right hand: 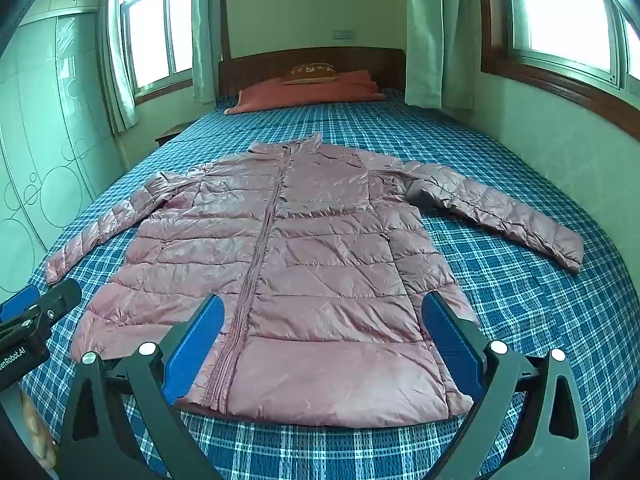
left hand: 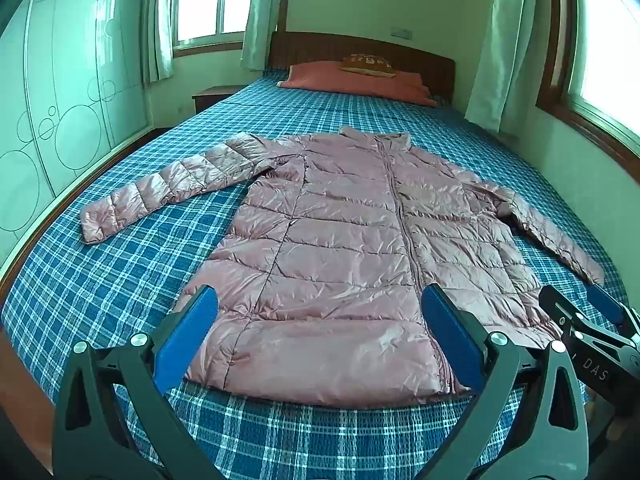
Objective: Fold large clothes
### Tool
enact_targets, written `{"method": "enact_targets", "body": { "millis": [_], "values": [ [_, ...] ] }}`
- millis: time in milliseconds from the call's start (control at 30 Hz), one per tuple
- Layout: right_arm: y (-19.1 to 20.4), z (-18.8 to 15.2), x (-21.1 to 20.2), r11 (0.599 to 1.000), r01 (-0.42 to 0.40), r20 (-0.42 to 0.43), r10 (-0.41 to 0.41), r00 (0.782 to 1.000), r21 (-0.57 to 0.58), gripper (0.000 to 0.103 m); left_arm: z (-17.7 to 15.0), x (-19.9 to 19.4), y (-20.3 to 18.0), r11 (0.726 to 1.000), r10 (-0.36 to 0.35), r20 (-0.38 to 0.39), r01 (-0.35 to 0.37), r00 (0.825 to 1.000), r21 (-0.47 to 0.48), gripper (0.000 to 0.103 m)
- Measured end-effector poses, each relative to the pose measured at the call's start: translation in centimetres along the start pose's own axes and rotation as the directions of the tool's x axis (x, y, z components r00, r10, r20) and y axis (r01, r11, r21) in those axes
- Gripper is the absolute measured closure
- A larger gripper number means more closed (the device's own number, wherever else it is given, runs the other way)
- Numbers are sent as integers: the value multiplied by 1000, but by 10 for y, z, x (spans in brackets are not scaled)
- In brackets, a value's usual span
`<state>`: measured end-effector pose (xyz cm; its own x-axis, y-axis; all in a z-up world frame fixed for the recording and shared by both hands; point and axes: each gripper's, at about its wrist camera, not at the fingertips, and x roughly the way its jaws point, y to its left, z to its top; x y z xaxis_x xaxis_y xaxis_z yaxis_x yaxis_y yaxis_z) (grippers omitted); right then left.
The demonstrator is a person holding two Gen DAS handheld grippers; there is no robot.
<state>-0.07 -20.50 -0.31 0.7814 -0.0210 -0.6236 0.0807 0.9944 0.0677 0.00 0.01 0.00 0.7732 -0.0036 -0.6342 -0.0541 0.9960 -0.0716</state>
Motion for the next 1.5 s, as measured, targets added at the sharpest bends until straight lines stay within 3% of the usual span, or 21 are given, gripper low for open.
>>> {"method": "enact_targets", "body": {
  "millis": [1500],
  "values": [
    [3, -6, 5, 1000, -4, -14, 4, 1000, -3, 5, -4, 3, 7, 1000, 7, -23, -7, 1000, -23, 2]
  ]
}}
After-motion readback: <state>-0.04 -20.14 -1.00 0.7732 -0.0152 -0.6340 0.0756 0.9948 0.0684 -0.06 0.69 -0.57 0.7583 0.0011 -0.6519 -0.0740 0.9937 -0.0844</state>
